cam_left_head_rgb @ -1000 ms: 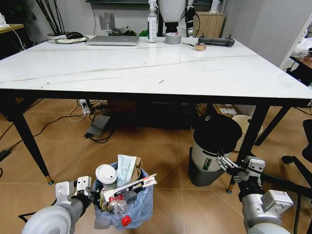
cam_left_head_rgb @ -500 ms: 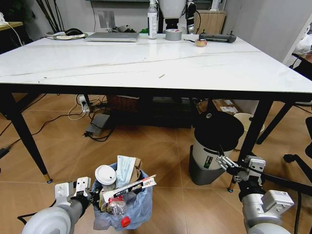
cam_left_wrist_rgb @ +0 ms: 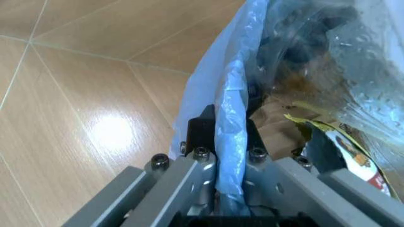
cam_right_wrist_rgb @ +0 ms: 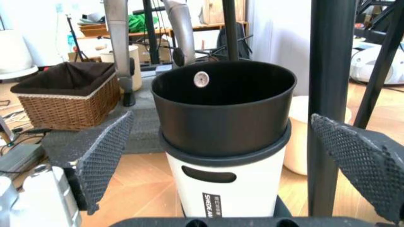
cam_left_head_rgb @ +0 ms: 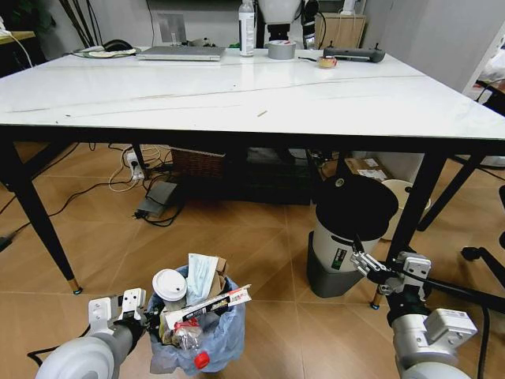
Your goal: Pick up the trash bin and place the trash from the table into it.
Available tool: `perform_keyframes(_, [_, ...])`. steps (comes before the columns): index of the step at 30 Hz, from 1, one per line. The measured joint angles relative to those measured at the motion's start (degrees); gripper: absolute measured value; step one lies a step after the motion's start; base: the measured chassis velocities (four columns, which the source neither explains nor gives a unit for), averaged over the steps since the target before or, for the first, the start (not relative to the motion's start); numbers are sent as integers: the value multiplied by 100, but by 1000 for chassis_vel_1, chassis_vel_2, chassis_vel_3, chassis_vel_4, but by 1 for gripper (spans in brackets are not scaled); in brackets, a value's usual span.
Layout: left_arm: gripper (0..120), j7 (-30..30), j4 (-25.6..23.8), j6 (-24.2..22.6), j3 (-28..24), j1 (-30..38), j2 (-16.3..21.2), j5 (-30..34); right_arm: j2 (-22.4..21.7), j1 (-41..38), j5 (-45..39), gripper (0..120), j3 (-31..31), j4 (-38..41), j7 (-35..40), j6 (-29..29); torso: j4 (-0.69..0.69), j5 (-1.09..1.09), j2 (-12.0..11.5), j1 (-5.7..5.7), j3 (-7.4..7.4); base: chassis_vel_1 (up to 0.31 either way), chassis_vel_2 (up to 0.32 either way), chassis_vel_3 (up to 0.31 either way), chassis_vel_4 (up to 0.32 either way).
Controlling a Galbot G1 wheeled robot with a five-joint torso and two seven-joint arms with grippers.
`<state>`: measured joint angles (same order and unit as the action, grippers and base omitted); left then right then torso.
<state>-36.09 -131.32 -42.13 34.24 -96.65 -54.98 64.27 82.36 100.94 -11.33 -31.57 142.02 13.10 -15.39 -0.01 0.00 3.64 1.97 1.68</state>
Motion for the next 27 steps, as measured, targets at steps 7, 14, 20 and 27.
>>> perform_keyframes(7, [0,267,355,0,126,16,-76,-317,-13,5,33,100,-8,0,-5,18,0,0,-62,10,-79,0,0,0,0])
perform_keyframes(14, [0,744,763,0,300,15,-191,-669,-26,1,44,100,-14,-6,-15,27,1,0,-57,18,-79,0,0,0,0])
perform_keyframes(20, [0,983,962,0,306,58,-298,-758,-21,7,70,100,-7,-19,-26,37,1,0,-43,21,-67,0,0,0,0])
perform_keyframes(27, [0,1126,1208,0,356,107,-379,-917,-23,2,79,100,-9,-40,-33,51,1,1,-28,23,-55,0,0,0,0])
